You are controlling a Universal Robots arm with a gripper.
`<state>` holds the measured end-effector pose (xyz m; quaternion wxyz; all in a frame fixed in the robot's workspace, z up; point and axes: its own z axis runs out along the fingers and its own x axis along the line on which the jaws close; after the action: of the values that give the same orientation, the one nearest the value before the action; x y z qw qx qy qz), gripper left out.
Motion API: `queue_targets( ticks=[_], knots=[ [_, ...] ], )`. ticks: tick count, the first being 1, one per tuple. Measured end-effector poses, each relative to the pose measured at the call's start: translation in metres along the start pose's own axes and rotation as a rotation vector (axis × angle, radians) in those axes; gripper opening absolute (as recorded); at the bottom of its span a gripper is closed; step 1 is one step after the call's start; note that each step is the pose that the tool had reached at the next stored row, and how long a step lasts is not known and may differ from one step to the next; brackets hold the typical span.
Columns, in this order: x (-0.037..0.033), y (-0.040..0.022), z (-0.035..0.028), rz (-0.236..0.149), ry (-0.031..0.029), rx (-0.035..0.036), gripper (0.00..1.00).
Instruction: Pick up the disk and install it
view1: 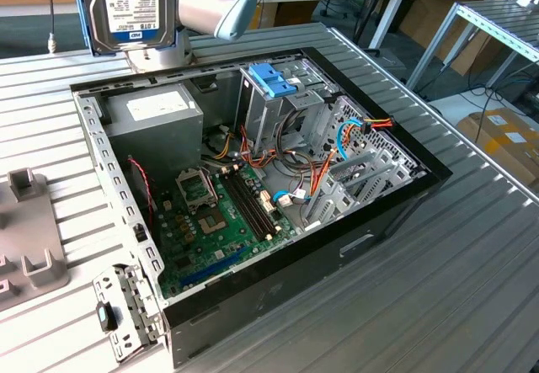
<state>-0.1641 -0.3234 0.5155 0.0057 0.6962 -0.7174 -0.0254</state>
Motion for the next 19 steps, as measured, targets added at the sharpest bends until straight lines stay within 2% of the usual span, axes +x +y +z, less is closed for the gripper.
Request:
queue_targets(
  ticks=[19],
  knots=[
    [0.0118, -0.0007, -0.0004, 0.0, 0.0001, 0.0, 0.37]
  ],
)
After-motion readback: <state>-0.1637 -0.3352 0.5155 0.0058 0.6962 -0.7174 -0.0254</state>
